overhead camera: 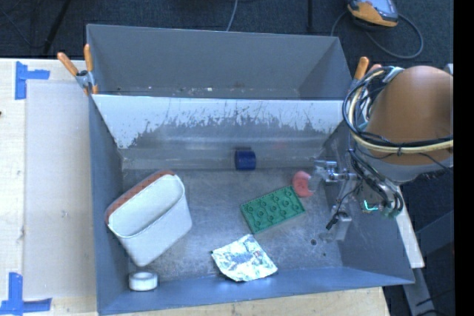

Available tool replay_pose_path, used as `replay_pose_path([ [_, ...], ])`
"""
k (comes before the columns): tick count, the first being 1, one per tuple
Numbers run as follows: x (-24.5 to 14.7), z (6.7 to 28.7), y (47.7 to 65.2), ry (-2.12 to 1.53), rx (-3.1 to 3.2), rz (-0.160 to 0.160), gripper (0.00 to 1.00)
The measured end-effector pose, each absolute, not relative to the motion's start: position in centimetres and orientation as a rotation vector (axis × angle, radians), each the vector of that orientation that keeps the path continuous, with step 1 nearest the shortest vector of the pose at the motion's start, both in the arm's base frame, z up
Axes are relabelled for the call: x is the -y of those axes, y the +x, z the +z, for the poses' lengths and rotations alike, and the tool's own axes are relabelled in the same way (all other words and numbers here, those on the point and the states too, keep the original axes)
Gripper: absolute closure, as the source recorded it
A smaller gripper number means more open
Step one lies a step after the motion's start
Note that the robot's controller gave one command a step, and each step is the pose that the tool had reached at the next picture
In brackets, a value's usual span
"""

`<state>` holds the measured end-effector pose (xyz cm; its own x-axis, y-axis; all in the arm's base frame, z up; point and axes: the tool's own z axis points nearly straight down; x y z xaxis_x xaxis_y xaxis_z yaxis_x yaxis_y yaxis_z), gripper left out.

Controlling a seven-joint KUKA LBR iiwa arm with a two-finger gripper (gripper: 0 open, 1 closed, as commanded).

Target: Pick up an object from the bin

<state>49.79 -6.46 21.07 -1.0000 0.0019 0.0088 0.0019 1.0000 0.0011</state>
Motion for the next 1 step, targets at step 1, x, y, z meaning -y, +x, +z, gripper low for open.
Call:
replay_pose_path([
  [1,4.06,22.54,53.7,0.194,3.138,-0.001,0.0],
])
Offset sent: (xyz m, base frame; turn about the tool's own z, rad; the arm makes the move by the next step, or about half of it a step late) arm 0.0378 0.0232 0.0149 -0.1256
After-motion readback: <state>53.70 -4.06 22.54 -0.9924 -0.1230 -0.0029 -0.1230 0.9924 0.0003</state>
